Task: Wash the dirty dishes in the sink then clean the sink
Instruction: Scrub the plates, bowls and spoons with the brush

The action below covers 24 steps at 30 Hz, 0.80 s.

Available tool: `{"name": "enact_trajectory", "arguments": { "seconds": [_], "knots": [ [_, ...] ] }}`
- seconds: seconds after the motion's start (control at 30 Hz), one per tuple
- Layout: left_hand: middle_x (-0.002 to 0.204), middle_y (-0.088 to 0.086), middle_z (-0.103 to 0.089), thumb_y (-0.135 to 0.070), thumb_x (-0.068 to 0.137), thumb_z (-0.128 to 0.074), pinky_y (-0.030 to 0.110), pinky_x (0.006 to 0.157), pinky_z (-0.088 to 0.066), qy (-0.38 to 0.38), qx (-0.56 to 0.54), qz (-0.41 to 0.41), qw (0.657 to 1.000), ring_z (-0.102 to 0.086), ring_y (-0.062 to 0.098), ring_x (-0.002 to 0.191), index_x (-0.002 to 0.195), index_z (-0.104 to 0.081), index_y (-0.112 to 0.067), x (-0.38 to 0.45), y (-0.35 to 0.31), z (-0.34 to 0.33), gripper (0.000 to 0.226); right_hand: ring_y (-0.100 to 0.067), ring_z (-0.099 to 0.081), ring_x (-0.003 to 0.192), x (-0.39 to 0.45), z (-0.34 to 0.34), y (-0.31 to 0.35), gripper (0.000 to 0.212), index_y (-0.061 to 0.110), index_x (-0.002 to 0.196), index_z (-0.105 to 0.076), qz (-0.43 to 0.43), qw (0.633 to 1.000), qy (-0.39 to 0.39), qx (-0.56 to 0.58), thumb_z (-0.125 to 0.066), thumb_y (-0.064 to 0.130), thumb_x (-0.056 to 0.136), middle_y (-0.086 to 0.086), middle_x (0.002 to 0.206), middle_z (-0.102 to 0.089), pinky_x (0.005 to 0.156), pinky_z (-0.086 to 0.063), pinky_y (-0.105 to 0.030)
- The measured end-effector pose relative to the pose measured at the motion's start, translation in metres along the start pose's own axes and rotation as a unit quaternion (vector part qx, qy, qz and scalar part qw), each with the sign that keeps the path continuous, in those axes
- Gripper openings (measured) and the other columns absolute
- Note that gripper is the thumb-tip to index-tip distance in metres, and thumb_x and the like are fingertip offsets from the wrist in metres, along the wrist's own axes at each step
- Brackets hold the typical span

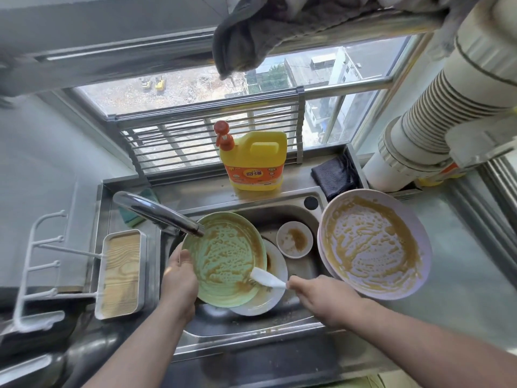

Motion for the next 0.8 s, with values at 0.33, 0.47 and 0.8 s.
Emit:
{"name": "enact_trajectory", "arguments": {
  "seconds": [0.33, 0.47, 0.8],
  "knots": [
    [0.128, 0.005, -0.070, -0.045, 0.114, -0.032, 0.058, 0.092, -0.060, -0.012, -0.035, 0.024, 0.999, -0.070, 0.030, 0.113, 0.138, -0.053, -0.045, -0.022, 0.023, -0.015, 0.032, -0.040, -0.064, 0.094, 0.037, 0.001, 0.117, 0.016, 0.038, 0.119, -0.042, 0.037, 0.972, -0.076, 0.220, -0.031, 0.043, 0.110, -0.014, 0.100, -0.069, 0.078, -0.052, -0.047],
    [0.132, 0.001, -0.069, -0.048, 0.113, -0.032, 0.062, 0.099, -0.055, -0.004, -0.032, 0.024, 0.999, -0.069, 0.030, 0.118, 0.141, -0.052, -0.047, -0.024, 0.020, -0.015, 0.034, -0.037, -0.064, 0.101, 0.054, 0.012, 0.062, 0.021, 0.036, 0.122, -0.045, -0.083, 0.968, -0.101, 0.213, -0.027, 0.042, 0.111, -0.012, 0.110, -0.070, 0.083, -0.053, -0.046],
    [0.127, 0.005, -0.071, -0.043, 0.113, -0.030, 0.063, 0.100, -0.055, -0.007, -0.015, 0.008, 1.000, -0.069, 0.031, 0.115, 0.133, -0.057, -0.045, -0.034, 0.031, -0.016, 0.033, -0.038, -0.064, 0.103, 0.051, -0.018, 0.103, 0.022, 0.037, 0.125, -0.045, -0.039, 0.958, -0.111, 0.261, -0.030, 0.040, 0.109, -0.013, 0.110, -0.070, 0.082, -0.047, -0.043]
  ]
}}
Point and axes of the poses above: each hand's wrist, its own x-axis towards the middle knuckle, its own z-axis out of the back of the hand, y = z × x, the point moved 3 cm from there along x, towards the middle knuckle
